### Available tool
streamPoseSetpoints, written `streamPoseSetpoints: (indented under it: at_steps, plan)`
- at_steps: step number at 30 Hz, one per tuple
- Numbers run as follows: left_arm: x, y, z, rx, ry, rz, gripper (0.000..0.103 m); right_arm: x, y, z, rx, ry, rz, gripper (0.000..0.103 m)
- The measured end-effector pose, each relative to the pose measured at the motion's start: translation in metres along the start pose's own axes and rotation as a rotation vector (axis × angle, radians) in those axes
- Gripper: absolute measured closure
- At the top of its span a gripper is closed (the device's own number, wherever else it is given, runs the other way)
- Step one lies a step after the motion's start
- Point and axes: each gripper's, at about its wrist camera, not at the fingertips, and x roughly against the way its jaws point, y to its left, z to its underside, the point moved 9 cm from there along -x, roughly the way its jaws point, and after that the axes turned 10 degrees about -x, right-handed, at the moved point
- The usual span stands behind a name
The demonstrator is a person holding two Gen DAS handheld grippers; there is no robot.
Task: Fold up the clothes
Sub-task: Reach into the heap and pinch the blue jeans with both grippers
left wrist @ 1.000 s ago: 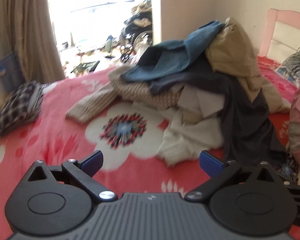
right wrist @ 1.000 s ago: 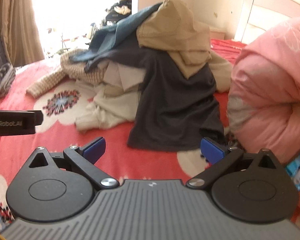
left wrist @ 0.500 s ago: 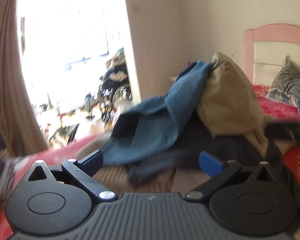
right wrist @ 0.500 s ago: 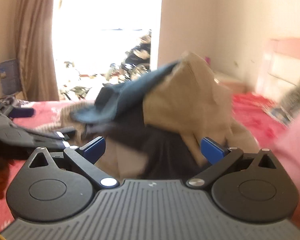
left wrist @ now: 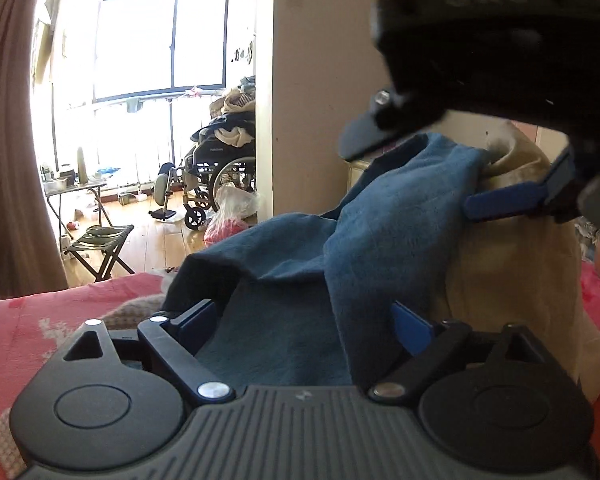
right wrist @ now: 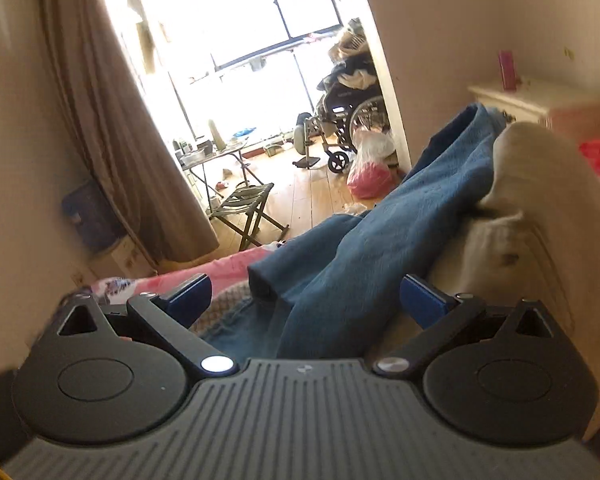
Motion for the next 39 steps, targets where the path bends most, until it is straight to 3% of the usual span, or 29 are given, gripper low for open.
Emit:
streamPoseSetpoints:
  at_steps: [5,9,12,13,17,18,19,21,22,24,32,39]
  plan:
    - [-0.009,-0.006,0.003,0.003,0.029,0.043,0.028,-0.022,-0.014,0.0,-0.117,0.029,0.038,0.003]
    - [0.0,-0.011,0.004,0.007,0.022,0.118,0.03,-0.021,-0.022,0.007,-0.194,0.051,0.077,0.012]
    - [-0.008,-0.016,0.006,-0.016,0.03,0.114,0.03,-0.012,-0.028,0.014,-0.233,0.06,0.106,0.013]
    - [-0.011,-0.017,0.006,-0.018,0.035,0.11,0.037,-0.02,-0.034,0.014,-0.232,0.065,0.138,0.019]
    - [-0.023,-0.022,0.005,0.035,0.055,0.158,0.088,-0.043,-0.058,0.009,-0.381,0.068,0.157,0.039]
    - [-0.021,-0.023,0.004,0.032,0.056,0.156,0.09,-0.044,-0.061,0.008,-0.4,0.059,0.154,0.049]
    - [-0.017,-0.025,0.002,0.009,0.048,0.144,0.095,-0.042,-0.059,0.006,-0.399,0.048,0.137,0.068]
    - [-0.005,-0.026,-0.003,-0.048,0.024,0.122,0.099,-0.031,-0.05,0.006,-0.37,0.03,0.084,0.089]
    - [0.002,-0.026,-0.006,-0.069,0.011,0.114,0.099,-0.025,-0.046,0.006,-0.348,0.019,0.072,0.093]
    - [0.02,-0.023,-0.013,-0.073,-0.014,0.11,0.1,-0.012,-0.041,0.006,-0.308,-0.001,0.052,0.098]
    - [0.132,-0.004,-0.019,-0.028,-0.118,0.205,0.1,0.07,-0.005,0.011,-0.175,-0.053,-0.139,0.1]
    - [0.289,-0.008,0.025,-0.1,-0.181,0.365,0.103,0.179,0.06,0.086,-0.003,-0.004,-0.364,0.103]
